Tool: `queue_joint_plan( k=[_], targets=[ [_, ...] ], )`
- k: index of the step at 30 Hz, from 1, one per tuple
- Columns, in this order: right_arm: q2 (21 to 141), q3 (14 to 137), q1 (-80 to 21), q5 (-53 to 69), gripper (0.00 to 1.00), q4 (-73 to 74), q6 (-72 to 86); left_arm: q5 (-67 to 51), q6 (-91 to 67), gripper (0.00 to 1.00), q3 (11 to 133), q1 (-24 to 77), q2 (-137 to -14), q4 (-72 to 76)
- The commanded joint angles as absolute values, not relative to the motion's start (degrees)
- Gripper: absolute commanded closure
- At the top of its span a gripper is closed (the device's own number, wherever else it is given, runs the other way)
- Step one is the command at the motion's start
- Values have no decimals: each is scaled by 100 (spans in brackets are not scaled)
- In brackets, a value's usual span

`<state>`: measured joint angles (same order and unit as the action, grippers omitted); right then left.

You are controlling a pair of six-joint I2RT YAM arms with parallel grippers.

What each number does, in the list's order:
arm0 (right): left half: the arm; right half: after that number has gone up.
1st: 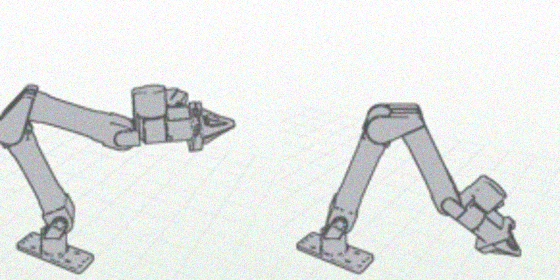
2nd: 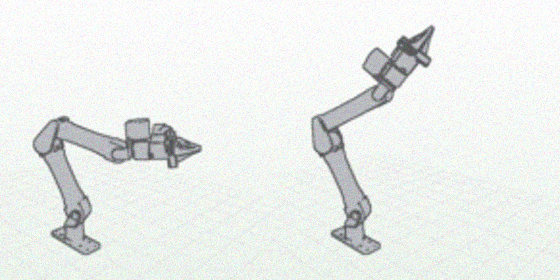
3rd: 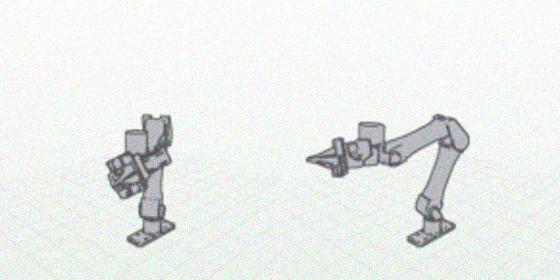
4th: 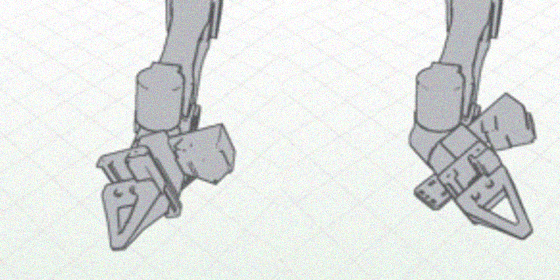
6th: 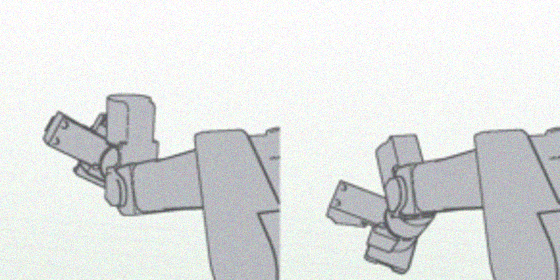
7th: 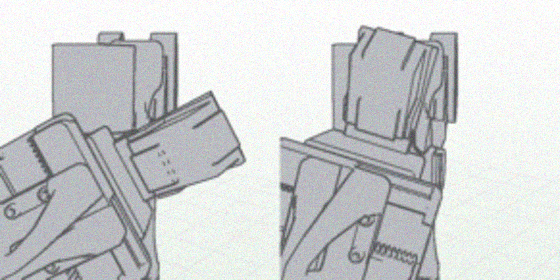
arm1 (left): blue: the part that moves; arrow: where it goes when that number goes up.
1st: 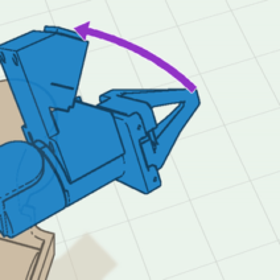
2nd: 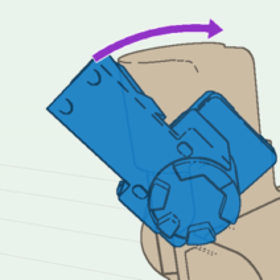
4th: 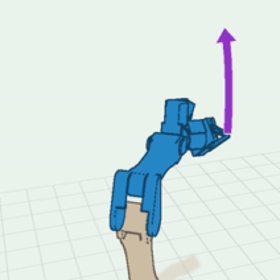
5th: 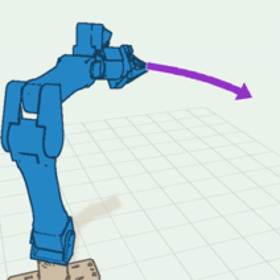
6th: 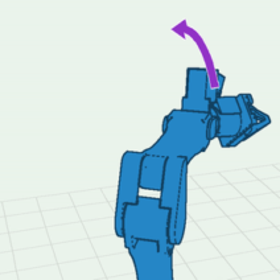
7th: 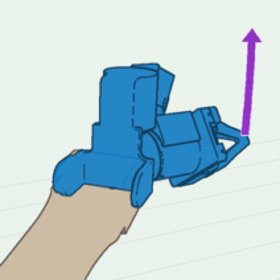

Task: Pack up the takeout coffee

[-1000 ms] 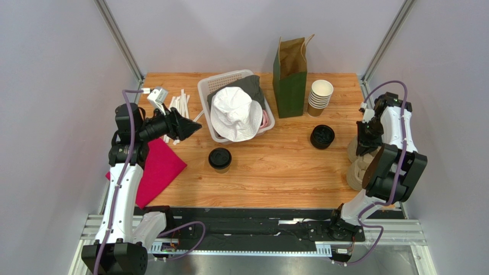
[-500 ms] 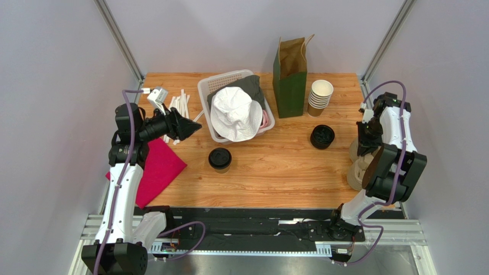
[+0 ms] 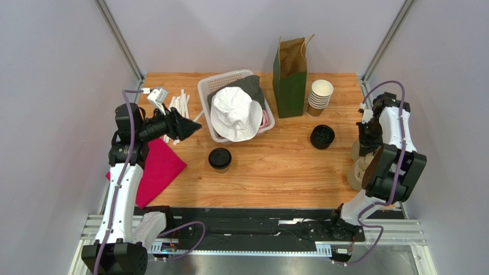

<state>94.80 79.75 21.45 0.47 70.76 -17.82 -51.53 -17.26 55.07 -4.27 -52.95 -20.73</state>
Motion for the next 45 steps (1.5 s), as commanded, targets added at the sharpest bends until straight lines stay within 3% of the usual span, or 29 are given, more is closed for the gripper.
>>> queue_joint_plan(
  k=[1,15,16,19,32,45],
  targets=[
    [9221,8112,2153,219,100,7136,-1916,-5212,-1775,31,5546,-466,-5282,-1854],
    [9148,8429,2153,378,99,7594,-2048,-5247,-1819,31,5511,-475,-5282,-1758],
    [9184,8403,2153,369,84,7602,-2048,-5247,-1819,31,5502,-475,-5274,-1758],
    [9255,8341,2127,203,68,7480,-2100,-5247,-1793,31,5519,-475,-5265,-1784],
    [9597,8209,2109,-229,78,7172,-2188,-5229,-1802,31,5528,-466,-5300,-1793],
    [9651,8402,2109,281,73,7383,-2030,-5229,-1828,31,5493,-475,-5335,-1767]
  ],
)
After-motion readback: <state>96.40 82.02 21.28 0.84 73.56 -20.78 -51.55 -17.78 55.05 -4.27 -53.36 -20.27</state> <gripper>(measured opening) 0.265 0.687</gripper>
